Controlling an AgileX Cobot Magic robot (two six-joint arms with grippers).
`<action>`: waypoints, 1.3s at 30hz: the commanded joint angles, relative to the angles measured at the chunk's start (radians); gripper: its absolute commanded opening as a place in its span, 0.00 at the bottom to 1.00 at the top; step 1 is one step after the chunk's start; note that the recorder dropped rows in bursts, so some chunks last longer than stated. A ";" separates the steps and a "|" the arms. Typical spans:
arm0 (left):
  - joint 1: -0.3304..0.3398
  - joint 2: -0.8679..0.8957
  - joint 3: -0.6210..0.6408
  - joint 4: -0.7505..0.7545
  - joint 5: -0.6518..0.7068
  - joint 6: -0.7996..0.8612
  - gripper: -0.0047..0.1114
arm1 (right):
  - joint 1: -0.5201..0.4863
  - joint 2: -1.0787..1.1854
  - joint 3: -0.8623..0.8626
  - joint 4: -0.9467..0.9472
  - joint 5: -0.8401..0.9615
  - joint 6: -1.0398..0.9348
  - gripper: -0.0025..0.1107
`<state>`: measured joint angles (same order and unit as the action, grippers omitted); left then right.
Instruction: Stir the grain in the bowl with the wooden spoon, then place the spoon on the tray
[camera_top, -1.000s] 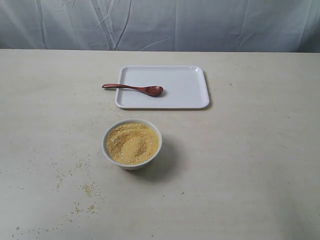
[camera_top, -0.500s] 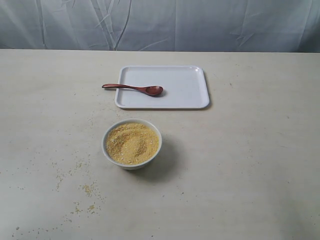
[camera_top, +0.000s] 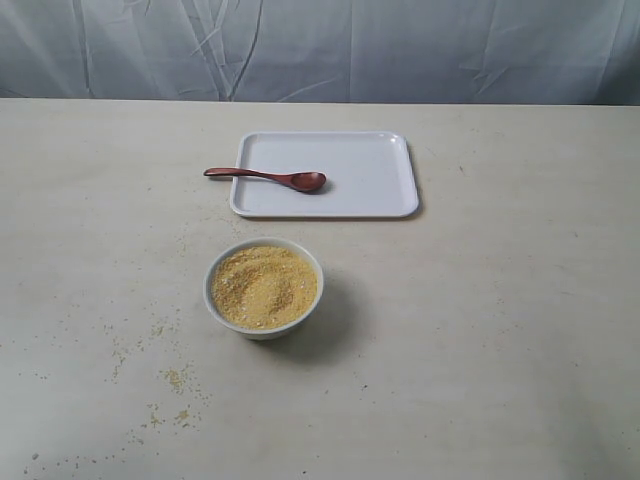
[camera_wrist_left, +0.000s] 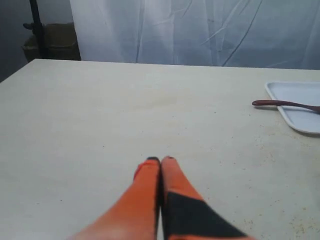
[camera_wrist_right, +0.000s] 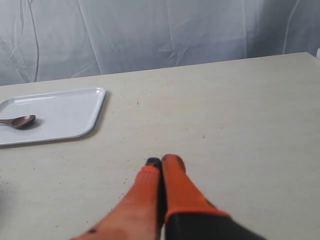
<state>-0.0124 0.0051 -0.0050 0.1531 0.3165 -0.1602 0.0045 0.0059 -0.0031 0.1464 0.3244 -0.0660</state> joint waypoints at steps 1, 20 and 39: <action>0.004 -0.005 0.005 -0.022 -0.033 0.074 0.04 | -0.004 -0.006 0.003 -0.003 -0.013 -0.002 0.02; 0.004 -0.005 0.005 -0.118 -0.070 0.127 0.04 | -0.004 -0.006 0.003 -0.003 -0.013 -0.002 0.02; 0.000 -0.005 0.005 -0.116 -0.072 0.127 0.04 | -0.004 -0.006 0.003 -0.003 -0.013 -0.002 0.02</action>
<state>-0.0124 0.0051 -0.0050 0.0464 0.2570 -0.0338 0.0045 0.0059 -0.0031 0.1464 0.3244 -0.0660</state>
